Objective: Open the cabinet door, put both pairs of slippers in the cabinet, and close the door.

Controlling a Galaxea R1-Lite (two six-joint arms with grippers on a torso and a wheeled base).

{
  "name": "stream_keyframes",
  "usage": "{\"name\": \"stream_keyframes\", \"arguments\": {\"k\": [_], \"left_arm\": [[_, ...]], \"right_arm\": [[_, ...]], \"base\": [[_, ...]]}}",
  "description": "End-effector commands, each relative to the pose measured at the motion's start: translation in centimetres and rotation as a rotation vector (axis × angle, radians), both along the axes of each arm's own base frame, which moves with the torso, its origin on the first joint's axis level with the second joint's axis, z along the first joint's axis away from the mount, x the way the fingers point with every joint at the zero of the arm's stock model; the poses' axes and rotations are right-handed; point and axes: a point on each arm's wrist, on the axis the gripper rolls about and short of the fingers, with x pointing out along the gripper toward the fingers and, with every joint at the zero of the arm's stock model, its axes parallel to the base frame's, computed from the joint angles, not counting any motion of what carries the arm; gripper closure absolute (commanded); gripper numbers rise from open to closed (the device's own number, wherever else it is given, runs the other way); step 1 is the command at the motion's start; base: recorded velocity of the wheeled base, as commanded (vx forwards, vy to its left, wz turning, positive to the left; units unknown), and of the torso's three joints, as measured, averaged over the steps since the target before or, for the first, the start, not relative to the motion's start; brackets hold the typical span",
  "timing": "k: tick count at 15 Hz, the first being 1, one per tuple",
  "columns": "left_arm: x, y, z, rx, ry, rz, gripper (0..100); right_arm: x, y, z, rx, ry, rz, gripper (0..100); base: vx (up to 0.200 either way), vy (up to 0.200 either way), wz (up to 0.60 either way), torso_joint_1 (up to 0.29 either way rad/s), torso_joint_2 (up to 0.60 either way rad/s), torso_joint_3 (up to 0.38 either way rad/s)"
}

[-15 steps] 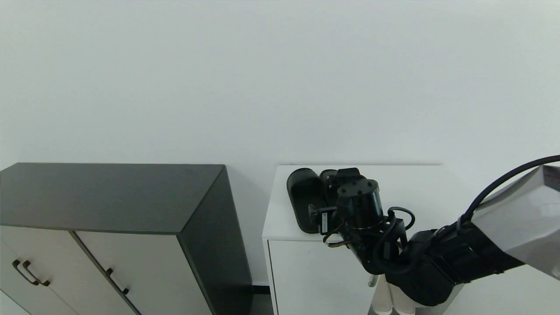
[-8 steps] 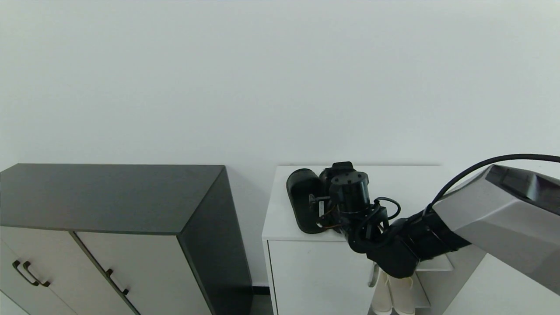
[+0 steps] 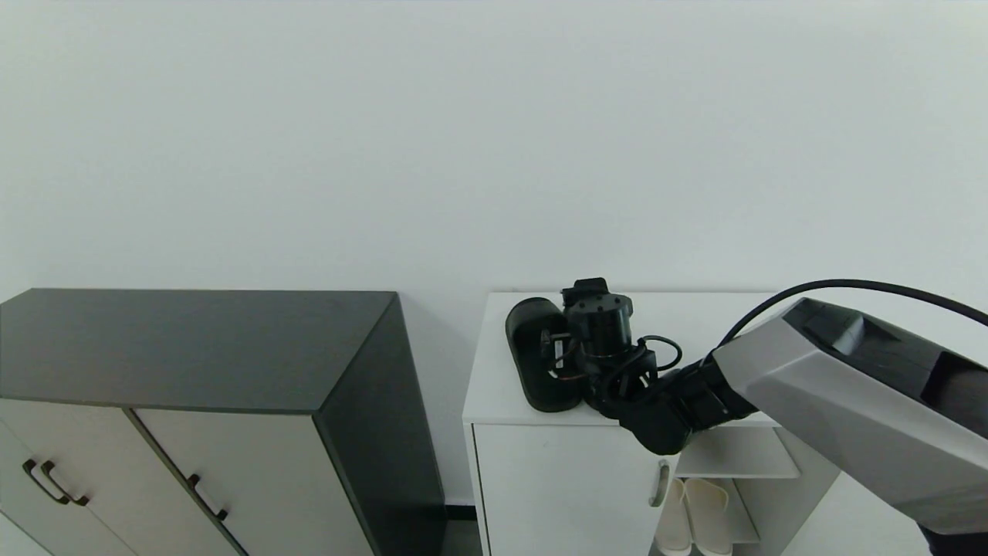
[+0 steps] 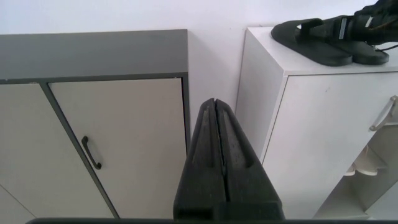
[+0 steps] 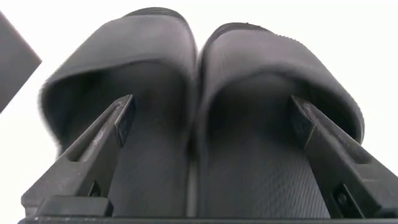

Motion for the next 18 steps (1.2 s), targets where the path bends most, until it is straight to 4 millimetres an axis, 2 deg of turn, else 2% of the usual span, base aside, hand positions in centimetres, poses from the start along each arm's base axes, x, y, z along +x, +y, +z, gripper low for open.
{"name": "stream_keyframes", "arguments": {"k": [1, 4, 5, 11, 16, 18], "left_arm": [[0.0, 0.0, 0.0, 0.001, 0.0, 0.0, 100], [0.0, 0.0, 0.0, -0.001, 0.001, 0.001, 100], [0.0, 0.0, 0.0, -0.001, 0.001, 0.001, 100], [0.0, 0.0, 0.0, -0.001, 0.001, 0.001, 100], [0.0, 0.0, 0.0, -0.001, 0.001, 0.001, 100], [0.0, 0.0, 0.0, -0.001, 0.001, 0.0, 100]], "right_arm": [[0.7, 0.1, -0.4, 0.003, -0.002, 0.006, 0], [1.3, -0.1, -0.6, -0.002, 0.007, -0.004, 0], [1.4, 0.0, -0.6, -0.002, 0.007, -0.004, 100], [1.5, 0.2, -0.8, 0.002, 0.004, -0.004, 100], [-1.1, -0.8, 3.2, 0.027, -0.028, 0.011, 100], [-3.4, -1.8, 4.8, 0.02, -0.019, 0.028, 100]], "base": [[0.0, 0.0, 0.0, 0.0, 0.0, 0.0], [0.0, 0.0, 0.0, 0.0, 0.0, 0.0], [0.0, 0.0, 0.0, 0.0, 0.0, 0.0], [0.0, 0.0, 0.0, 0.0, 0.0, 0.0], [0.0, 0.0, 0.0, 0.0, 0.0, 0.0], [0.0, 0.0, 0.0, 0.0, 0.0, 0.0]]}}
